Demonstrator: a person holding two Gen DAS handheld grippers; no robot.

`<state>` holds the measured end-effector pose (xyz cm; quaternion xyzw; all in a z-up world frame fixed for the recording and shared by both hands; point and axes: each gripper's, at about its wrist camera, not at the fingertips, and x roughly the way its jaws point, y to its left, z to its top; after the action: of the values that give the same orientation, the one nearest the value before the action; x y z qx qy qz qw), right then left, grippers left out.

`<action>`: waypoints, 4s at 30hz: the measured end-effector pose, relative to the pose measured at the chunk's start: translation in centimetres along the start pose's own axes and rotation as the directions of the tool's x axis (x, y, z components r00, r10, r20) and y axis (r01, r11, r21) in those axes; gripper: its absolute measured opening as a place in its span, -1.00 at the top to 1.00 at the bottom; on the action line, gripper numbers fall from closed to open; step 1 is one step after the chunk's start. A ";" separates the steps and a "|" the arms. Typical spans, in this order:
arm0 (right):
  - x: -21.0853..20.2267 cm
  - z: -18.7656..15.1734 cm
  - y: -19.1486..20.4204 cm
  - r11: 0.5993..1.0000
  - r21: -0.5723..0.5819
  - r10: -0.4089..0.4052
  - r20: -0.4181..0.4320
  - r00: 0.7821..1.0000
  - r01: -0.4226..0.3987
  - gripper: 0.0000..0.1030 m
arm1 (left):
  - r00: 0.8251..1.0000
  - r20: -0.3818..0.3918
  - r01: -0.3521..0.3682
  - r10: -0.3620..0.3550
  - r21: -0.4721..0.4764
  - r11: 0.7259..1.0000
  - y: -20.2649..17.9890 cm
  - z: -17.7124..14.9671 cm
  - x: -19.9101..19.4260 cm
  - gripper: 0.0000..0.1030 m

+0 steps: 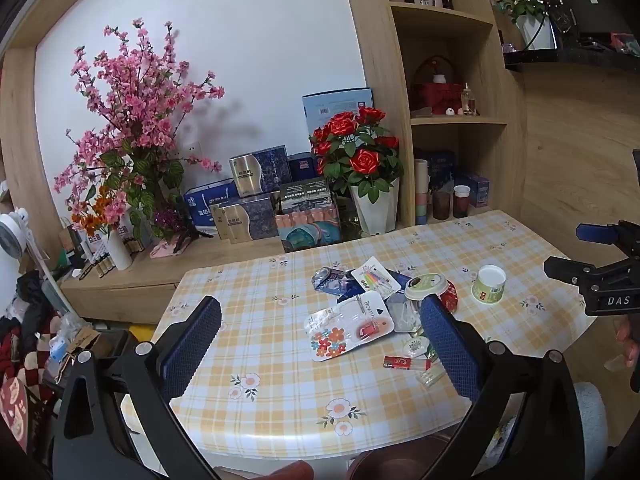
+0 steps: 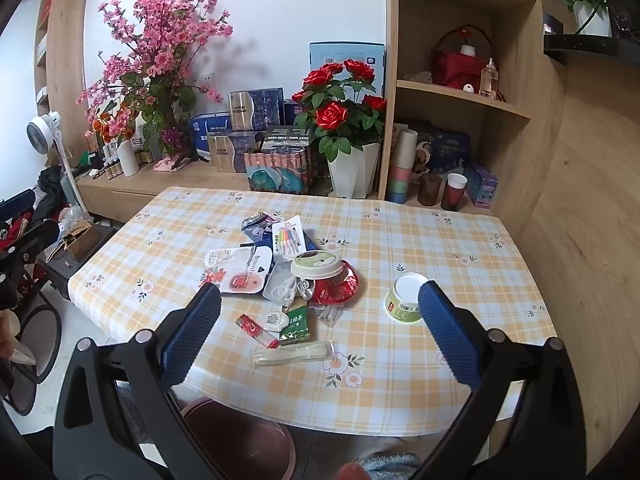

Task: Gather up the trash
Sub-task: 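Move the right gripper toward the clear plastic sleeve on the table, then close the right gripper on the clear plastic sleeve and lift it, then grasp the 'Brown hook' blister pack with the left gripper while the right holds the sleeve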

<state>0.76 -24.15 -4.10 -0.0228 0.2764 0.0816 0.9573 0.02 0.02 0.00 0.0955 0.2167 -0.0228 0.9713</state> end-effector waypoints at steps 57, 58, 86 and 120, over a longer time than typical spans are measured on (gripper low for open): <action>10.0 -8.7 -1.5 0.993 0.119 0.011 -0.230 0.973 0.017 -0.89 | 0.987 -0.127 0.080 -0.096 -0.126 0.989 3.1 -8.3 7.7 -0.90; 10.8 -9.2 -1.4 0.990 0.144 0.037 -0.250 0.968 -0.001 -0.89 | 0.984 -0.137 0.091 -0.111 -0.147 0.985 3.3 -8.6 8.1 -0.90; 24.6 -12.2 2.3 0.961 0.265 0.052 -0.456 0.888 0.080 0.29 | 0.972 -0.193 0.117 -0.131 -0.084 0.990 3.2 -11.8 14.4 -0.74; 21.4 -11.5 -4.1 0.957 0.289 0.064 -0.320 0.945 0.033 0.70 | 0.975 -0.213 0.061 0.064 0.531 0.845 -7.1 -13.8 32.1 -0.52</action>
<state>13.27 -26.11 -25.22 0.1071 0.4399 0.0428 0.8906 22.69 -4.38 -27.18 0.3644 0.3093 -0.0704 0.8756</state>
